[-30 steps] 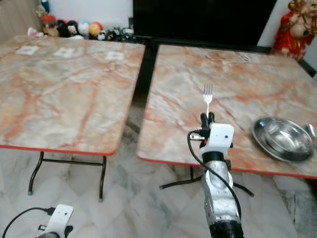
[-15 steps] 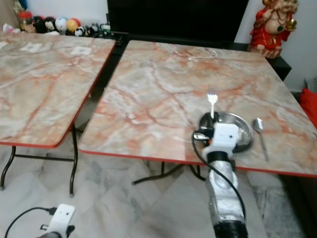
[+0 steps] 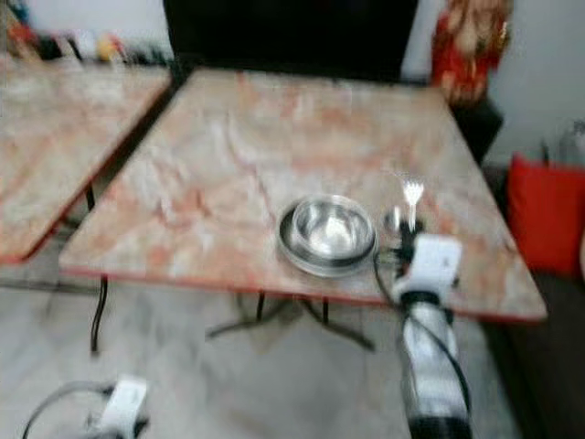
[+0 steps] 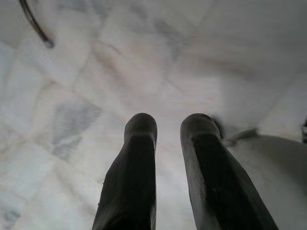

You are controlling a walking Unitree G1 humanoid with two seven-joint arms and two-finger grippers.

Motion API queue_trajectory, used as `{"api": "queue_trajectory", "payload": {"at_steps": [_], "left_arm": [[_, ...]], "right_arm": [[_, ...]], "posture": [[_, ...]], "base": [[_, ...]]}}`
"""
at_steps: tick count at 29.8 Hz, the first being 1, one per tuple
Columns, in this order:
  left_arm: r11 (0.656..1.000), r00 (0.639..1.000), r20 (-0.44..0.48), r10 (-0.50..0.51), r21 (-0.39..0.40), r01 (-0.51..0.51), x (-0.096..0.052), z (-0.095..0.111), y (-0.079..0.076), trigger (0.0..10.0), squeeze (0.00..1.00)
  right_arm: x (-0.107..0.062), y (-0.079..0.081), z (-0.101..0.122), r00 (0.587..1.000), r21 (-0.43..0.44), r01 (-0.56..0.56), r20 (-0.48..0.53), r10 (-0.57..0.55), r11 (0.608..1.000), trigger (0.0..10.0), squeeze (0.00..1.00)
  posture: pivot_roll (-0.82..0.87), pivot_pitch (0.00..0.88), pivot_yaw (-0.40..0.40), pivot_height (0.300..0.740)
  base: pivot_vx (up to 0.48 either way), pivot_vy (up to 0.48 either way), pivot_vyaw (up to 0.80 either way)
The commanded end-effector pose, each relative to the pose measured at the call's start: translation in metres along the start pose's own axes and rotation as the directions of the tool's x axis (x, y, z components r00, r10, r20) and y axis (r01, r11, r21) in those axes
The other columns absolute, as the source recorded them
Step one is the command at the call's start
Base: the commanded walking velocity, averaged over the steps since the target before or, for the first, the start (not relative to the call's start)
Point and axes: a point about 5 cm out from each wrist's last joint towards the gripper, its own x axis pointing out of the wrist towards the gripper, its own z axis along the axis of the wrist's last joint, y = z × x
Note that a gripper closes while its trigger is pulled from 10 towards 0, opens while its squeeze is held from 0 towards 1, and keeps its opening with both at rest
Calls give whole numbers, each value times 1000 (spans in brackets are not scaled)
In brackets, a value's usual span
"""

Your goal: Setting the table

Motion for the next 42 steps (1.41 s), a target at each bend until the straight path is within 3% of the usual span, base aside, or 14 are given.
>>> {"api": "queue_trajectory", "payload": {"at_steps": [1, 14, 42], "left_arm": [[1000, 1000, -11, 2, -9, -2, -1, -4, 3, 10000, 0], [1000, 1000, -5, 3, -26, -4, 0, -1, 3, 10000, 0], [999, 1000, 5, 11, -32, -11, 0, 2, 5, 10000, 0]], "right_arm": [[2, 3, 4, 1000, 4, -6, 19, 6, 1000, 10000, 0], [0, -13, 3, 993, 47, 120, 6, -120, 992, 10000, 0], [9, -12, 12, 991, 54, 128, 33, -130, 990, 10000, 0]], "posture": [[125, 0, -51, 740], [122, 0, -37, 740], [122, 17, -41, 740]], "base": [[0, 0, 0], [0, 0, 0], [290, 0, 0]]}}
